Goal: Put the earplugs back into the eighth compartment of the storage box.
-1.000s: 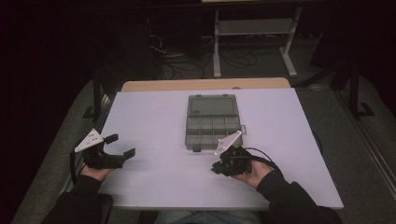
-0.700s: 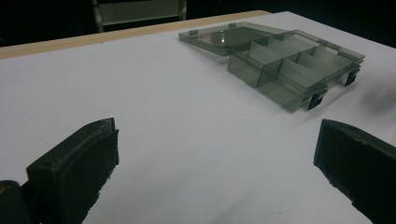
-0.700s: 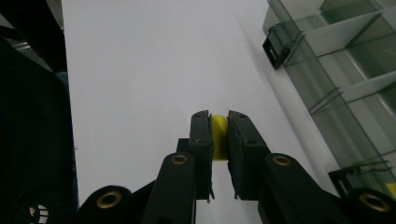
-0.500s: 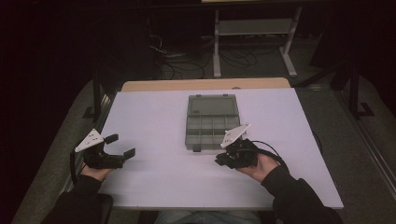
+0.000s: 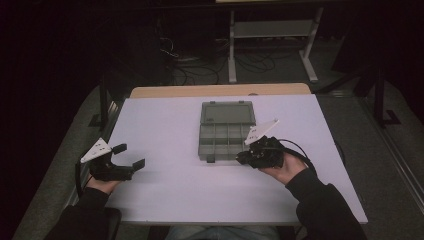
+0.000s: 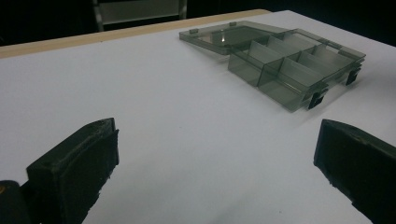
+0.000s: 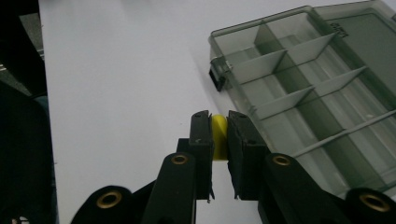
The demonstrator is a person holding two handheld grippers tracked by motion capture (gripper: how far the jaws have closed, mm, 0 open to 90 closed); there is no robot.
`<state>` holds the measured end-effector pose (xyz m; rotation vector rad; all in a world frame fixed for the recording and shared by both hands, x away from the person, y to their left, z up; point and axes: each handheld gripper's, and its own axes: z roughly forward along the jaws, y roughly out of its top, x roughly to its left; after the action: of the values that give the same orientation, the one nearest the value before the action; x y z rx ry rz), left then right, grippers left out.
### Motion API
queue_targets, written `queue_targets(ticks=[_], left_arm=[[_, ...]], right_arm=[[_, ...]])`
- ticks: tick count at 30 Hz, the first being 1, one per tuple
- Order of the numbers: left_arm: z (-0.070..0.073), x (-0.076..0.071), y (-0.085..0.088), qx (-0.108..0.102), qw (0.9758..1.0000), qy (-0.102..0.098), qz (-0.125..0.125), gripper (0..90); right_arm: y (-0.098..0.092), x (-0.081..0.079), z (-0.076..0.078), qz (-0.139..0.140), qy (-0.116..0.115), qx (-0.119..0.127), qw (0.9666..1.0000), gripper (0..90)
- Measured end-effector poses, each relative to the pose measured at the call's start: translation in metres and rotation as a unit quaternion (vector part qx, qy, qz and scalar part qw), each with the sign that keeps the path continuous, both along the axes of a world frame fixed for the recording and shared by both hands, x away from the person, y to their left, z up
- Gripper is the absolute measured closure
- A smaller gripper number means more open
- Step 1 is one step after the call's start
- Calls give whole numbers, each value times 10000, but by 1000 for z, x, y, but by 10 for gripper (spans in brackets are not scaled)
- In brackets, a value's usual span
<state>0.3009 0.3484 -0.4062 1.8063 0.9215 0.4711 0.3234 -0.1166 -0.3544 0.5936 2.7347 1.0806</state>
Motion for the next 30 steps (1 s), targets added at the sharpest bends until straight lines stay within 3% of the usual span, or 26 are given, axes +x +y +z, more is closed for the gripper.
queue_targets(ticks=[13, 30], left_arm=[[0, 0, 0, -11, 10000, 10, -8, 0], [0, 0, 0, -14, 10000, 37, -12, 0]], right_arm=[[-10, 29, 3, -341, 124, -97, 9993, 788], [-17, 66, -22, -861, 498, -394, 9943, 788]])
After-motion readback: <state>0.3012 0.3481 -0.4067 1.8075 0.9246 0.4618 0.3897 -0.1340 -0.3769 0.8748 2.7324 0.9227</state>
